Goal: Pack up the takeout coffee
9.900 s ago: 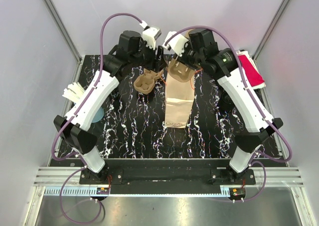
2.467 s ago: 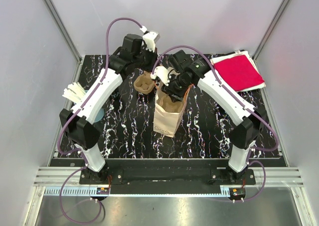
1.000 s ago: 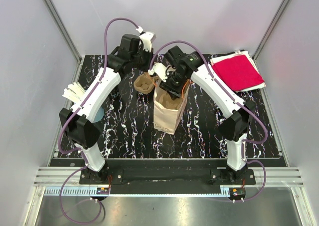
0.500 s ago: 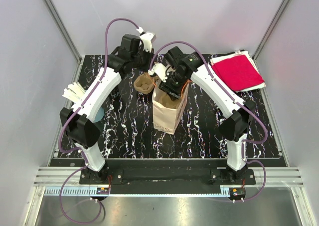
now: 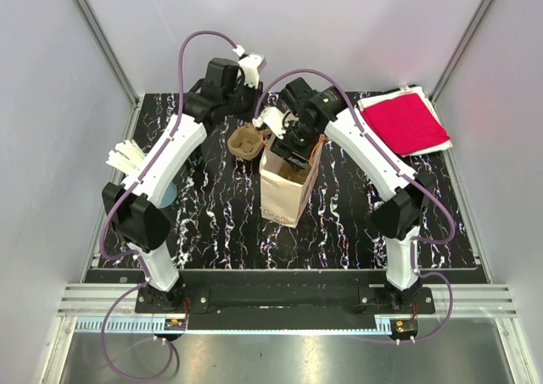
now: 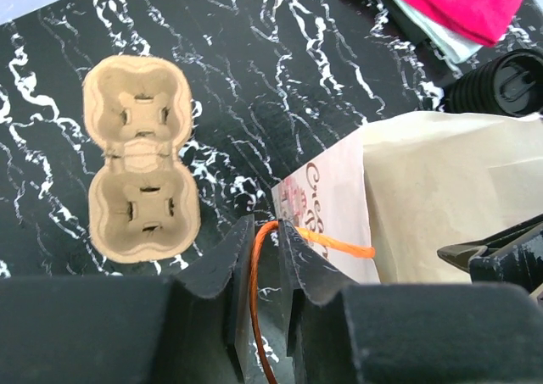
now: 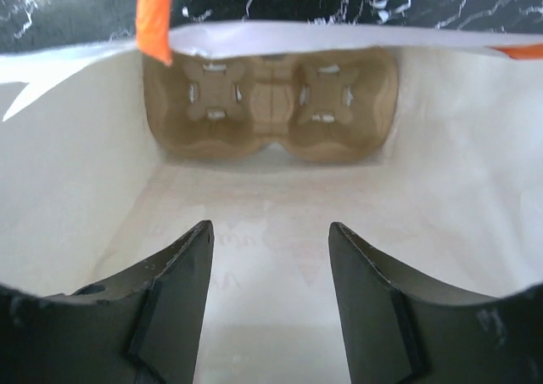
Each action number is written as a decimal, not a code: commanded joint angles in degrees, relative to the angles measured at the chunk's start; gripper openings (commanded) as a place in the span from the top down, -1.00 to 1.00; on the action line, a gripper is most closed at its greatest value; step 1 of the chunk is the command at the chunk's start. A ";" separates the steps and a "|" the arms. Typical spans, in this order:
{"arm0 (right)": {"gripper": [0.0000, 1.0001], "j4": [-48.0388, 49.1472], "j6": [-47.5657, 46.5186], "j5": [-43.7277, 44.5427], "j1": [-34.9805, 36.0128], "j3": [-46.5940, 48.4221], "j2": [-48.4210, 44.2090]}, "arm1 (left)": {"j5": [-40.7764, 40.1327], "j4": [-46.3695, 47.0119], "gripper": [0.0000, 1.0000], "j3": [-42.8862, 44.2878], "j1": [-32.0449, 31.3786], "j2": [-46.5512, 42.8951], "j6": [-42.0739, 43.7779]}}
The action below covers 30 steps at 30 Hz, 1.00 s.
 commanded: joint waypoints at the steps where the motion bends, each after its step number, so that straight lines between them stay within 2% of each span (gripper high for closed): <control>1: -0.26 -0.09 1.00 2.73 2.04 6.07 3.20 | 7.66 5.70 0.60 2.57 -2.74 -1.72 -3.44; 11: -0.34 -4.67 1.26 3.87 2.13 22.68 4.09 | 7.48 5.70 0.59 2.49 -2.74 -1.72 -3.09; 30: -0.43 -1.33 0.65 5.98 2.30 23.75 -2.24 | 6.52 6.05 0.56 2.05 -3.18 -3.03 -2.30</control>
